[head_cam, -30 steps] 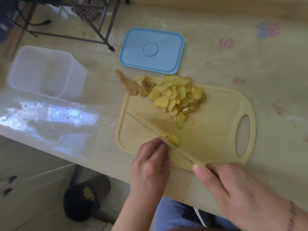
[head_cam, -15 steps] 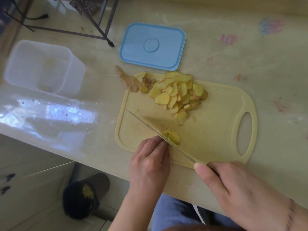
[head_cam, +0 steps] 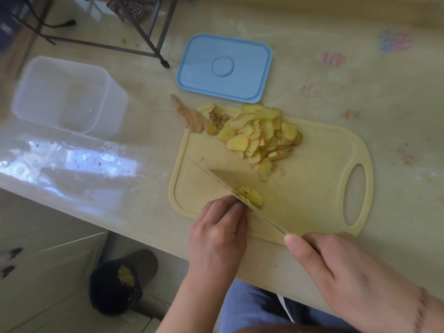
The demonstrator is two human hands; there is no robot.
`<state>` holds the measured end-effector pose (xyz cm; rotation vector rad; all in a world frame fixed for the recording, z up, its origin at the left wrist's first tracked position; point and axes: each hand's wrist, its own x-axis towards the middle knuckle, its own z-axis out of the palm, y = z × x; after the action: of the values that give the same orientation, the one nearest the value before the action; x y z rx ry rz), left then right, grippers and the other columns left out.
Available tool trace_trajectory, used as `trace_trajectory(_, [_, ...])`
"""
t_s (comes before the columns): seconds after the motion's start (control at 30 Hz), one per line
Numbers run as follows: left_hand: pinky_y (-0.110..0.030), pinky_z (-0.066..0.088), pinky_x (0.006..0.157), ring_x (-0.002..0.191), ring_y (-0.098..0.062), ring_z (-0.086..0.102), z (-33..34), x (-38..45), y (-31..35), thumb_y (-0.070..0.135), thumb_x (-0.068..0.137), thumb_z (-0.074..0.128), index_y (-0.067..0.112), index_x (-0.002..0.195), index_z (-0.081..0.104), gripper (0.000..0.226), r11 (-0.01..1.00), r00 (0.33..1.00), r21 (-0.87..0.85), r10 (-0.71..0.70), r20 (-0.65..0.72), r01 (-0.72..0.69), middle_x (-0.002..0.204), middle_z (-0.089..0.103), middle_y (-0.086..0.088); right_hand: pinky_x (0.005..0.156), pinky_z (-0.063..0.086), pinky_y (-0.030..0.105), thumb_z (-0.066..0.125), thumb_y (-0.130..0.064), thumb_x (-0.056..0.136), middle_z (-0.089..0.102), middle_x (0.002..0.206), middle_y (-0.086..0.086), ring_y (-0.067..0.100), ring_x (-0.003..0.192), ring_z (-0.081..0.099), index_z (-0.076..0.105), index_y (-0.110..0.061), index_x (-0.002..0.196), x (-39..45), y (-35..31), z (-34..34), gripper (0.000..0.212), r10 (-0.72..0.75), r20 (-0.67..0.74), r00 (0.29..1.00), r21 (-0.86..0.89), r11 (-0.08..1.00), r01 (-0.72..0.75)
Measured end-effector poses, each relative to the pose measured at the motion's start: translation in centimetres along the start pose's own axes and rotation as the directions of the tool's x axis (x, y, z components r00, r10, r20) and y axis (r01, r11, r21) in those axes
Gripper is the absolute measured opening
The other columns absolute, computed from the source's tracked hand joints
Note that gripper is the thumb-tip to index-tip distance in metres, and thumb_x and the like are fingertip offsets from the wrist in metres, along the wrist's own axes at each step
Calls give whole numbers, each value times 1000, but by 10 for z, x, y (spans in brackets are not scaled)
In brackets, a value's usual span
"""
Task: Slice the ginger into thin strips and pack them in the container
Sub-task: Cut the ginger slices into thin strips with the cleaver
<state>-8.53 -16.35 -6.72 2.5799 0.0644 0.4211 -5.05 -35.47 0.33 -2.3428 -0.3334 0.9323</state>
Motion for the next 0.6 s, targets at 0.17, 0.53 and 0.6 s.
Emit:
trace_trajectory(0.17, [-29,53,70,78,-22,69,1,1,0,1,79,73,7,82,78,9,1000,1000,17,4,10,-4,90,74,-2,49,31,26,5,-82,76,50,52,-7,14,49,43,36,-15,55,-2,-2,-2,77,2,14,1000,-15,1000,-1])
trace_trajectory(0.53, [-30,55,74,86,-23,70,1,-3,-4,3,88,68,7,90,79,12,1000,1000,5,10,24,-11,98,75,-1,49,31,27,7,-81,79,51,53,-10,15,48,43,34,-18,52,5,3,2,74,-6,14,1000,-2,1000,6])
trace_trajectory(0.6, [-29,55,74,85,-24,69,2,-3,-2,5,90,66,6,88,78,12,1000,1000,-6,4,13,-4,97,75,-2,49,30,27,7,-82,78,48,51,-6,15,48,42,35,-16,53,2,3,0,76,2,15,1000,1,1000,-2])
